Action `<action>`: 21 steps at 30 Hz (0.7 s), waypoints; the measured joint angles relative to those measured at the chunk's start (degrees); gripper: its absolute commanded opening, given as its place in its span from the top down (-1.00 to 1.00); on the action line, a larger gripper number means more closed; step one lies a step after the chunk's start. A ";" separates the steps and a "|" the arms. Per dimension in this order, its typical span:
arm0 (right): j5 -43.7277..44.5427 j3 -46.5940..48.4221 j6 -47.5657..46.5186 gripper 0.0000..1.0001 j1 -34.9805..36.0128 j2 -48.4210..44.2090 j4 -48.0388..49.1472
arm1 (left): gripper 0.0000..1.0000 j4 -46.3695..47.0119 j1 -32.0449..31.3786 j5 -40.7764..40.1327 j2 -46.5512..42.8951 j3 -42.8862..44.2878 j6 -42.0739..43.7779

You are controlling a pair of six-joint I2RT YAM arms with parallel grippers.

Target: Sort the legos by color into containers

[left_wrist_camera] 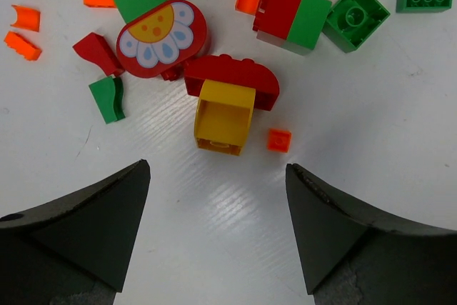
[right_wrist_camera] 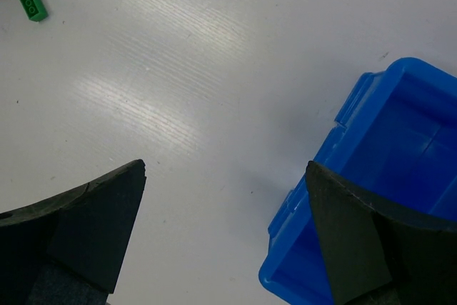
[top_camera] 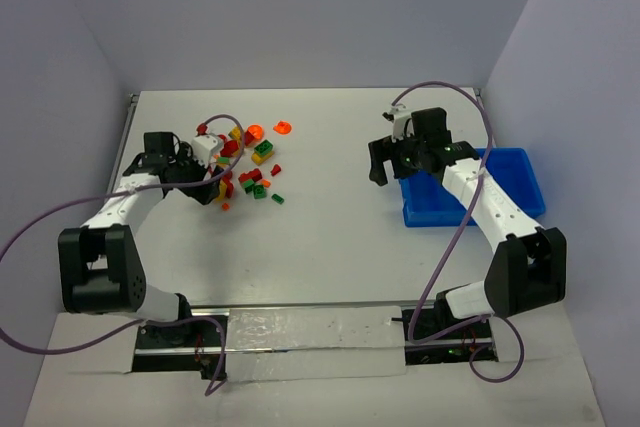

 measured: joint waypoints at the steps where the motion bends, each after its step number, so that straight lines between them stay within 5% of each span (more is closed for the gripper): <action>1: 0.02 0.00 -0.02 -1.00 0.00 0.02 -0.02 | -0.70 0.65 0.00 0.33 0.73 0.00 0.17; 14: -0.47 0.75 -0.15 -1.00 0.00 1.59 -0.57 | -0.46 4.43 0.00 3.20 6.76 0.00 3.02; 21: -1.12 1.54 -0.12 -1.00 0.00 2.24 -0.62 | -0.06 4.97 -0.02 4.19 8.58 0.00 3.75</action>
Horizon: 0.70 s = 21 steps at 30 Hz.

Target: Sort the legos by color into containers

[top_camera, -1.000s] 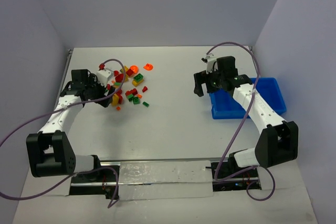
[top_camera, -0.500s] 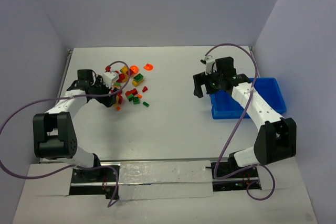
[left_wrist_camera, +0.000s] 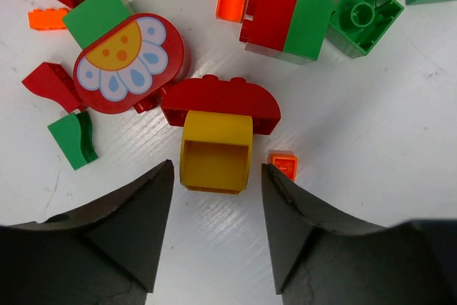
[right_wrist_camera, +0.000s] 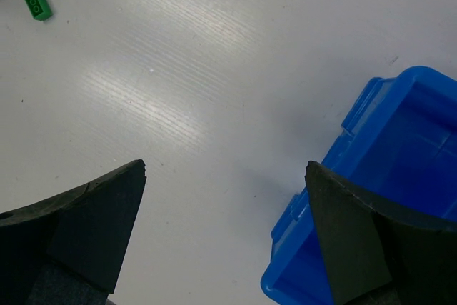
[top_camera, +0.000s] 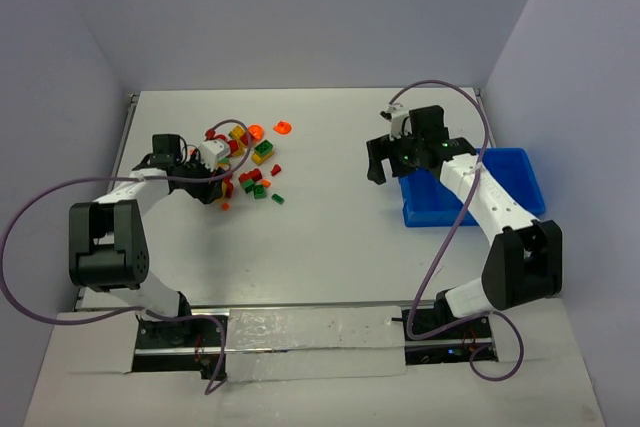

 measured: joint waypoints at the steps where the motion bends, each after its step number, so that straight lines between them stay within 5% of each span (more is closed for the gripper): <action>1: -0.12 0.14 0.04 -1.00 0.00 0.19 -0.08 | -0.02 0.09 0.00 0.15 0.10 0.00 0.17; 4: -0.66 0.65 0.28 -1.00 0.00 0.75 -0.23 | 0.23 0.22 -0.01 0.44 0.18 0.00 0.55; 11: -4.81 1.64 1.95 -1.00 0.00 1.96 -0.39 | 0.49 0.77 -0.08 0.35 0.08 0.00 0.69; 16: -10.19 2.24 4.18 -1.00 0.00 2.89 -0.36 | 0.96 0.08 -0.11 0.56 -1.74 0.00 0.95; 21: -17.38 2.93 8.73 -1.00 0.00 3.30 0.71 | 1.00 -3.61 -0.59 3.99 -11.08 0.01 2.84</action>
